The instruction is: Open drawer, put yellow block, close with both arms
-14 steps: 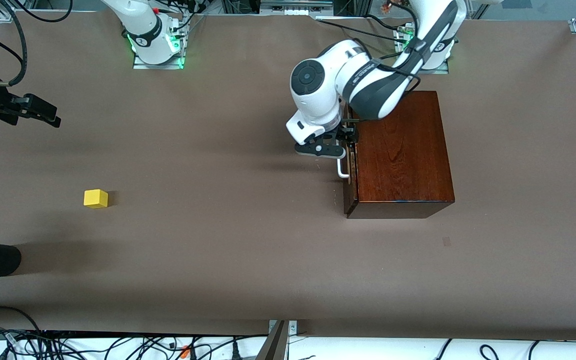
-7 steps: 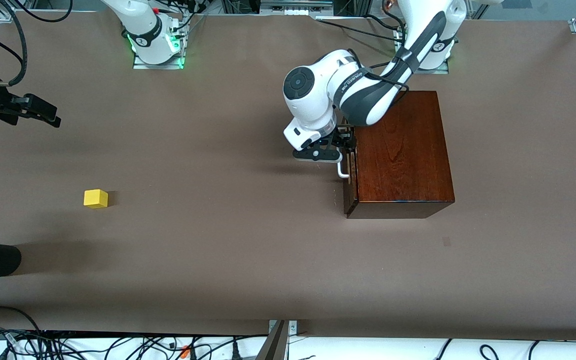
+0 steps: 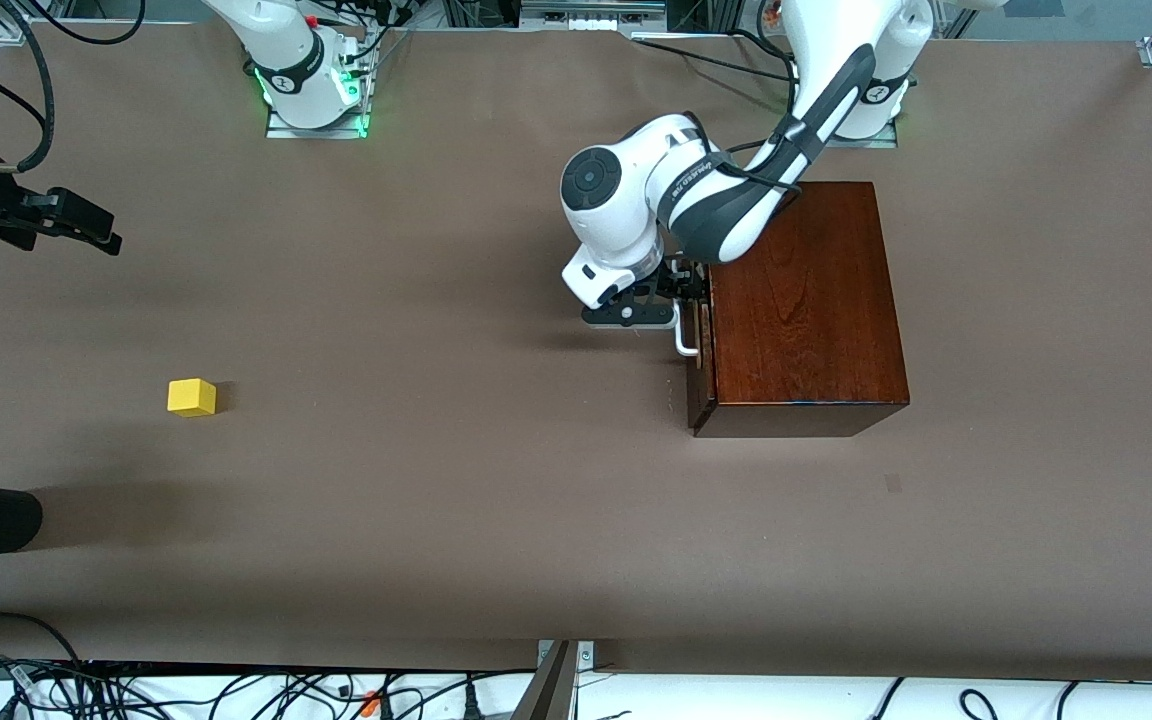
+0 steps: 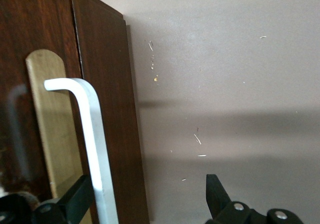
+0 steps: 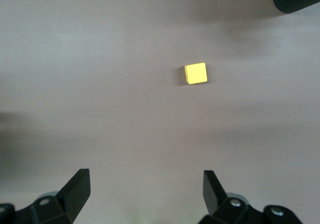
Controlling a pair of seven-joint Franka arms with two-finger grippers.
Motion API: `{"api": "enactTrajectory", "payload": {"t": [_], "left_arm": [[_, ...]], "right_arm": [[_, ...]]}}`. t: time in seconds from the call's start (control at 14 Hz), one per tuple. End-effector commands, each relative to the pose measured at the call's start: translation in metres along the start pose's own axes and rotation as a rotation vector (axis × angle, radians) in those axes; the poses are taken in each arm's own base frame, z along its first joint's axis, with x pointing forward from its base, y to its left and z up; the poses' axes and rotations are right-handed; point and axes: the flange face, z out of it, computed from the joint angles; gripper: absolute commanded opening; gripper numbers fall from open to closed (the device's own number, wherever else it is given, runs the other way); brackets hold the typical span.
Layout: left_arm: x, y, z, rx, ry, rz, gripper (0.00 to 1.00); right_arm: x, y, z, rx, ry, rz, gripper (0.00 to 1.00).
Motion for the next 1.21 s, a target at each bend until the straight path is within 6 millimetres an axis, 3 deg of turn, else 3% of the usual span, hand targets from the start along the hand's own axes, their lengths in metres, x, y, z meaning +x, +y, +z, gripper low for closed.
{"api": "enactTrajectory", "payload": {"t": [0.0, 0.78, 1.14], "left_arm": [[0.002, 0.008, 0.001, 0.010, 0.025, -0.022, 1.00], [-0.011, 0.043, 0.000, -0.096, 0.012, -0.112, 1.00], [-0.002, 0.052, -0.017, -0.143, 0.016, -0.128, 1.00]], "right_arm": [[-0.004, 0.000, -0.003, -0.006, 0.015, -0.005, 1.00], [-0.004, 0.000, -0.003, -0.006, 0.015, -0.005, 1.00], [-0.004, 0.000, -0.003, -0.006, 0.018, -0.005, 1.00]]}}
